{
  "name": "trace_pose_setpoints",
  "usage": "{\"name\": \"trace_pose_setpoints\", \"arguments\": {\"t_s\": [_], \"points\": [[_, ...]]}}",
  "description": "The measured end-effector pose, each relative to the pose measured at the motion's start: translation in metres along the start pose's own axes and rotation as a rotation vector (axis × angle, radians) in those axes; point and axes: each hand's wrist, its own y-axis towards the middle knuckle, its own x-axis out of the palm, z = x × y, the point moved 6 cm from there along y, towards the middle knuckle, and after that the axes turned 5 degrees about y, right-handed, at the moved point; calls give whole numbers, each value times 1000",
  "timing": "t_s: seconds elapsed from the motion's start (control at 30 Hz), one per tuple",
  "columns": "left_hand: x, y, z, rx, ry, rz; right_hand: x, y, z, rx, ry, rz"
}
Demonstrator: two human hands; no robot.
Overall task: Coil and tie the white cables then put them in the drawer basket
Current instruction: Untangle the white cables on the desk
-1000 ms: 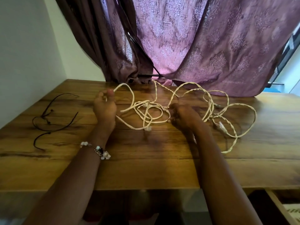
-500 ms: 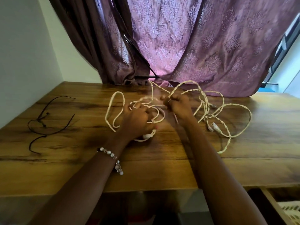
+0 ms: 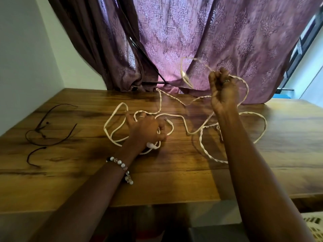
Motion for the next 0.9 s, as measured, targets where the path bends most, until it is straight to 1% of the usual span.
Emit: {"name": "trace_pose_setpoints", "arguments": {"t_s": [0.07,0.17,0.2,0.27,0.33,0.37,0.43,0.5,0.53,0.6,0.63,0.7,0.73,0.77,0.8,0.83,0.87,0.9], "points": [[1,1,2,10,53,-4,-7,4,1,20,-82,9],[1,-4,12,89,228,27,-15,0,7,69,-315,-3],[1,-5,14,108,267,65,-19,-2,9,86,-372,8],[-2,-9,11,121,255,174,-29,-3,11,116,-438,27],[-11,-12,0,86,249,289,-35,-1,11,148,-521,28],[-16,-13,-8,46,228,319,-36,-1,12,166,-590,10],[-26,-13,-17,-3,100,322,-35,0,10,170,-768,-64],[-34,-10,-27,-92,-79,276,-28,-3,5,129,-1031,-192],[-37,-8,-31,-111,-161,290,-22,-7,2,101,-1188,-294],[-52,-7,-36,-107,-328,374,-8,-19,2,56,-1485,-594],[-61,-7,-38,-93,-413,416,-5,-26,5,72,-1627,-741],[-78,-1,-46,-89,-616,470,-9,-37,16,181,-1972,-974],[-85,1,-52,-104,-714,489,-14,-43,20,247,-2136,-1058],[-91,3,-57,-115,-810,498,-18,-49,25,273,-2231,-1126],[-95,4,-60,-110,-908,506,-18,-51,27,241,-2238,-1162],[-98,4,-63,-111,-1016,517,-16,-52,28,183,-2181,-1153],[-97,4,-67,-127,-1131,519,-12,-49,25,111,-2105,-1096],[-97,2,-70,-152,-1243,519,-7,-43,19,18,-2006,-1004]]}}
